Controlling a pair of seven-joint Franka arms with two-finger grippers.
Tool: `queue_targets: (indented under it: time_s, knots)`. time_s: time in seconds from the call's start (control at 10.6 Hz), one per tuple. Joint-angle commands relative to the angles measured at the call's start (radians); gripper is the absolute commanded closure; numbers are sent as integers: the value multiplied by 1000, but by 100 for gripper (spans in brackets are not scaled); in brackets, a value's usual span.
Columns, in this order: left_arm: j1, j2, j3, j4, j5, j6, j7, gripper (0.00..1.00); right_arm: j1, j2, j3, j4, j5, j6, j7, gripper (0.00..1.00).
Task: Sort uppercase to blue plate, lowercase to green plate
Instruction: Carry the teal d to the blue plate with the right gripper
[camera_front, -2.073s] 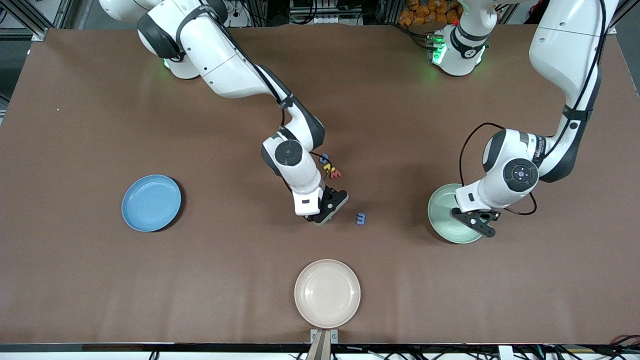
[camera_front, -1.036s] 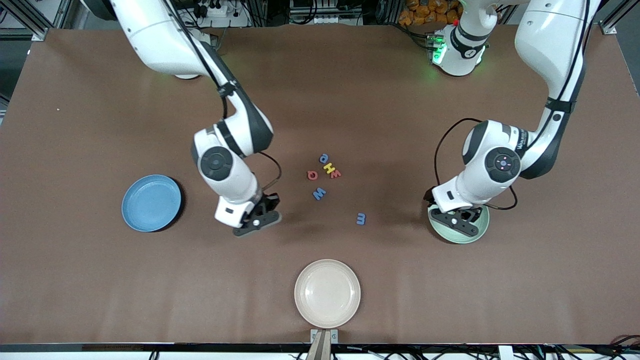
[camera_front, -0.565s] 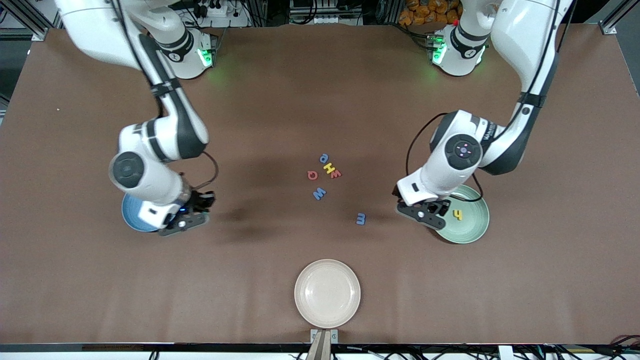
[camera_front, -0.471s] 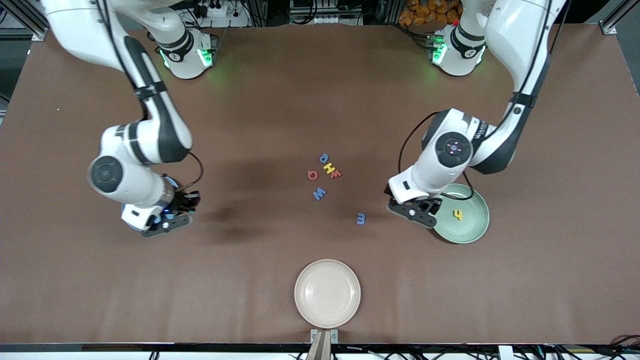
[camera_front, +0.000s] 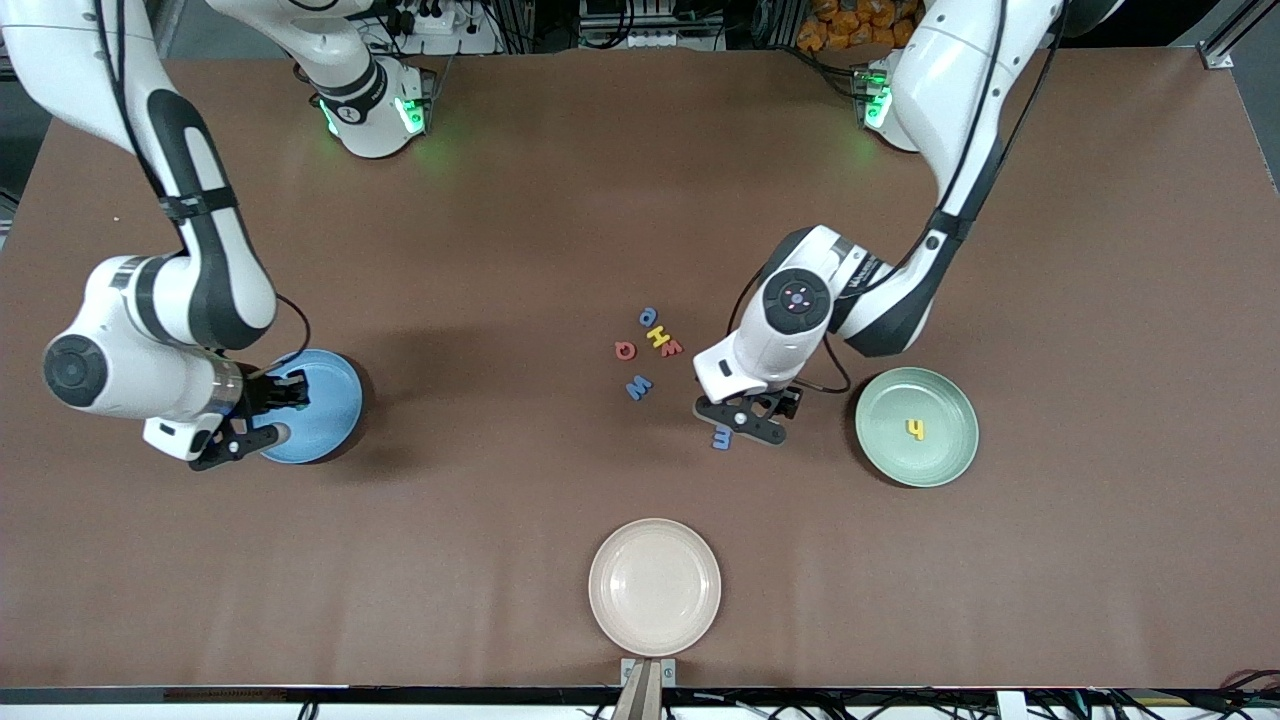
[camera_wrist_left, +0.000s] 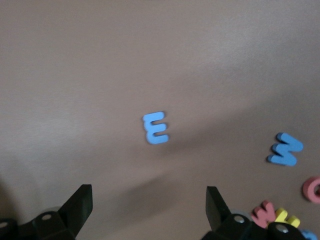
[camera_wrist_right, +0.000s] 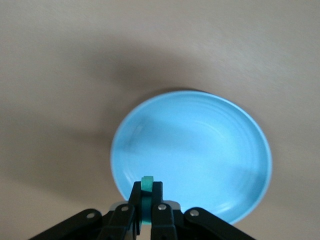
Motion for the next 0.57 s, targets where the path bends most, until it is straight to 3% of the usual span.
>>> queue_targets:
  time_s: [0.0,0.28,0.47]
  knots:
    - [-23,79,19,100,-42,-1,-23,0,-58,-6,20,-22,1,-5,-39,0]
    - [-42,177,33,203,-47,17,-23,0,-55,-3,20,-22,1,-13,-42,0]
    - [-46,185,48,202,-46,17,-23,0,-38,-2,22,-20,4,-7,-33,0]
